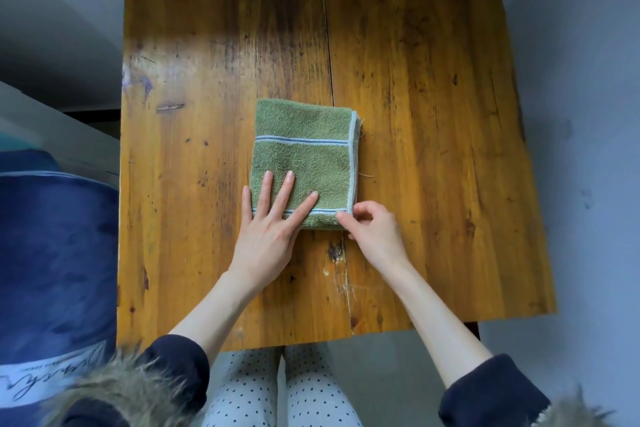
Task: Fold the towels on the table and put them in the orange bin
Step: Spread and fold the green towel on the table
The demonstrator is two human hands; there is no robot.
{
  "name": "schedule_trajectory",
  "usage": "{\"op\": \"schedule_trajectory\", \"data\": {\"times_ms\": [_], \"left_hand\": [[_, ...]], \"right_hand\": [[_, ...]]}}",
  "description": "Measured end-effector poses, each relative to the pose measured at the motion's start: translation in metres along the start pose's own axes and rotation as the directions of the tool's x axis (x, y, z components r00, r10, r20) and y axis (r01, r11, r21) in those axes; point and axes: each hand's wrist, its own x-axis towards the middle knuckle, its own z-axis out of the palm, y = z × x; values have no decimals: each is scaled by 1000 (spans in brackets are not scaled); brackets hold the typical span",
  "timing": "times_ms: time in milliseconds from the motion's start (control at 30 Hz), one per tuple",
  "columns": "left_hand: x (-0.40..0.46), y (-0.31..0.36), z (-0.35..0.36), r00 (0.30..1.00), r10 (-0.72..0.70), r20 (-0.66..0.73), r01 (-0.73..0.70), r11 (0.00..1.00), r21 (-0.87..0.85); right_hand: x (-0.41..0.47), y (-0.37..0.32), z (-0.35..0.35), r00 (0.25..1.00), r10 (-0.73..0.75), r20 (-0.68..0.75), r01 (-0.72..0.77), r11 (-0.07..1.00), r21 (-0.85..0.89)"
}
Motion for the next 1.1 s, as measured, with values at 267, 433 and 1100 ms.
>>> {"op": "schedule_trajectory", "data": {"times_ms": [267, 433, 1100], "left_hand": [[-1, -7, 1, 999, 48, 3, -48, 996, 70], [0, -5, -5, 993, 39, 111, -41, 999, 17], [86, -40, -7, 1000, -5, 1, 5, 998, 59]], "right_hand": [[7, 6, -9, 981, 176, 86, -191, 956, 222], [4, 6, -1, 988, 140, -61, -128, 977, 169], [92, -29, 34, 781, -624, 0, 408, 510, -757]]}}
